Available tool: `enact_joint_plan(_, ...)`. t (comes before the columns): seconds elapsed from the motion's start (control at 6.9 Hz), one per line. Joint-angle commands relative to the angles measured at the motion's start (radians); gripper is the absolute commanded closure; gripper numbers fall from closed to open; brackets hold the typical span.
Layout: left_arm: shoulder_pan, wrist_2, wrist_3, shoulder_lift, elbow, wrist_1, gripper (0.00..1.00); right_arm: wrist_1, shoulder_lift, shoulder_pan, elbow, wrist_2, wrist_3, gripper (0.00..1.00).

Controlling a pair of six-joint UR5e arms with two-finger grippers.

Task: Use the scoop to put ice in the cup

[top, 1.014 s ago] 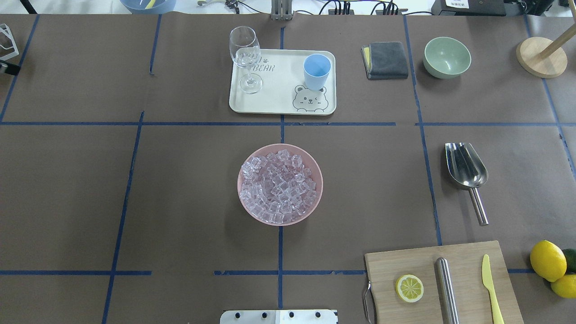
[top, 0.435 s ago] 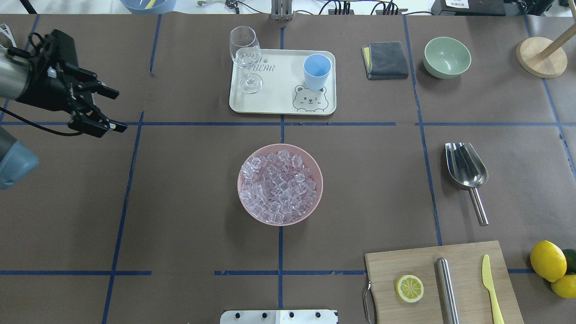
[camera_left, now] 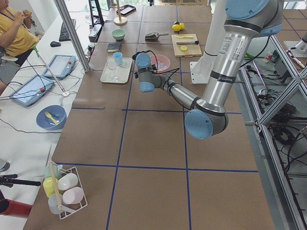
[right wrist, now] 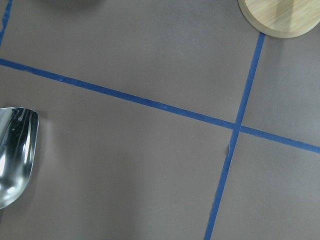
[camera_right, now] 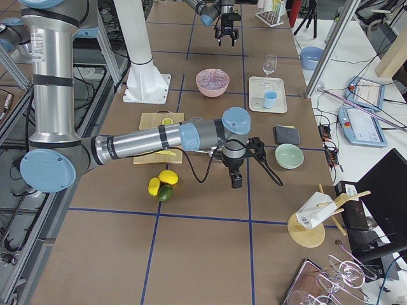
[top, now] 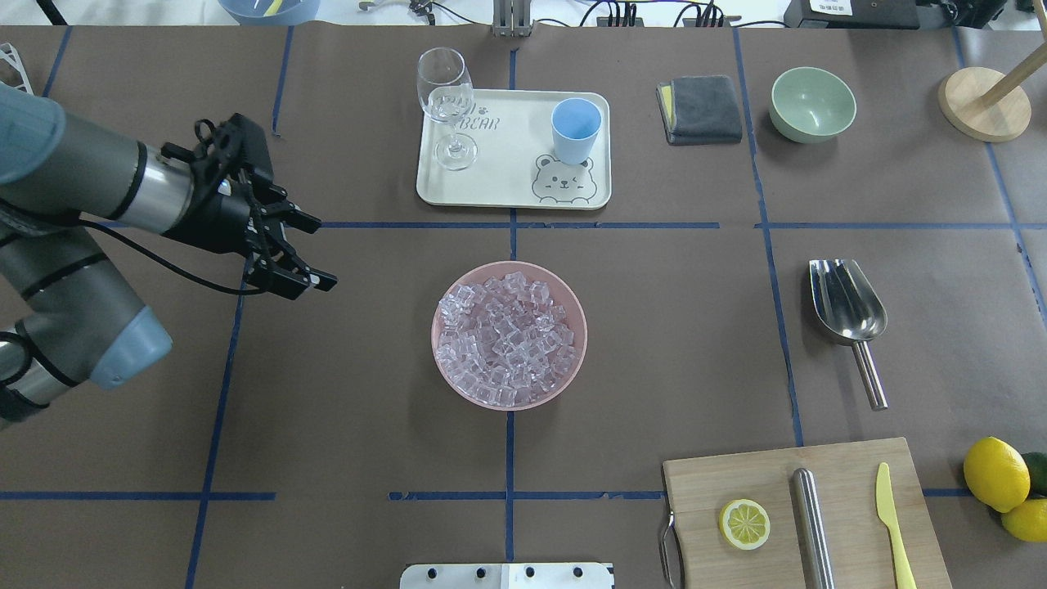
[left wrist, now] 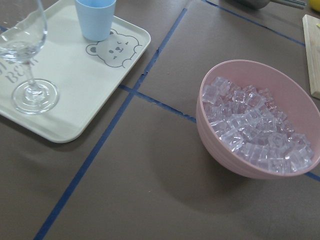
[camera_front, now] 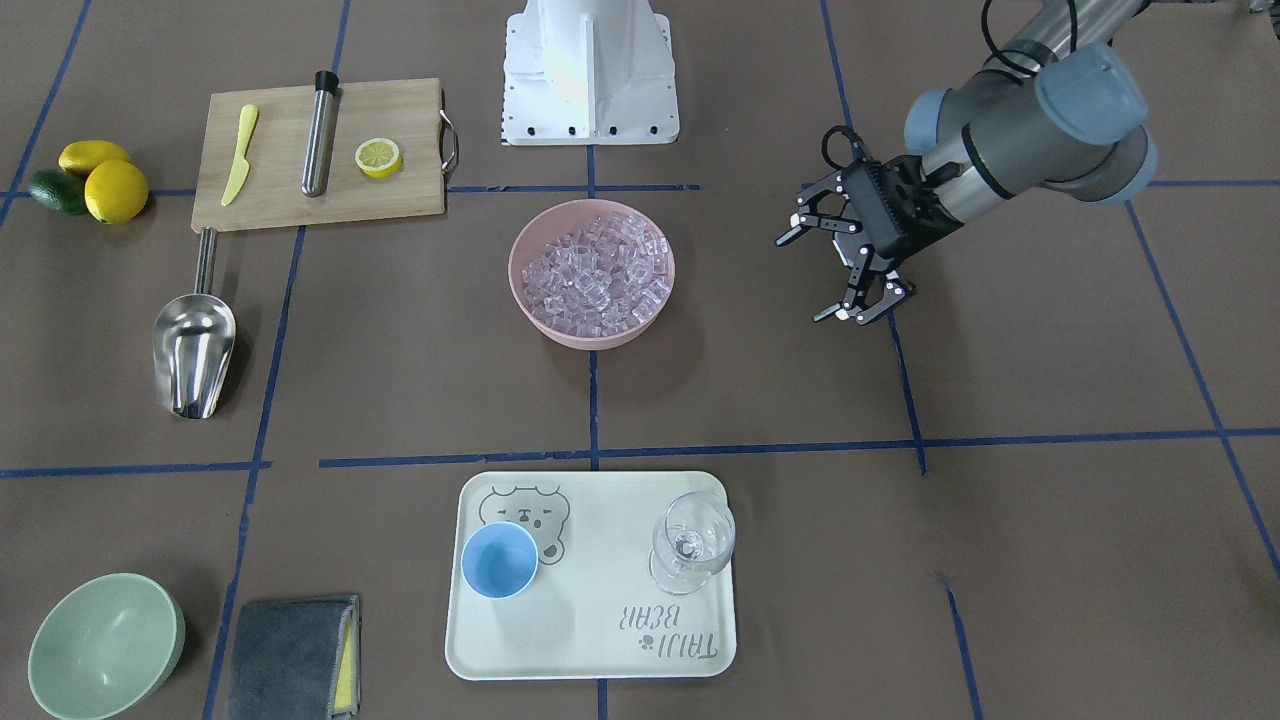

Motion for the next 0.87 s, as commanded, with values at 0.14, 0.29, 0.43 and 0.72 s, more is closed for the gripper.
enact_joint_plan(0.14,0.140,0.072,0.067,-0.012,0.165,-0.268,0.00,0.000,0.000,-0.008,0.003,0.000,0.001,0.00)
enact_joint_plan(0.29,0.189,0.078,0.067,-0.031,0.252,-0.398,0.01,0.000,-0.001,-0.008,0.001,0.000,-0.001,0.00)
enact_joint_plan(0.43,0.237,0.173,0.067,-0.046,0.286,-0.462,0.01,0.000,-0.002,-0.009,0.003,0.000,0.001,0.00)
enact_joint_plan(0.72,0.308,0.309,0.140,-0.093,0.316,-0.476,0.01,0.000,-0.002,-0.009,0.003,0.006,0.001,0.00)
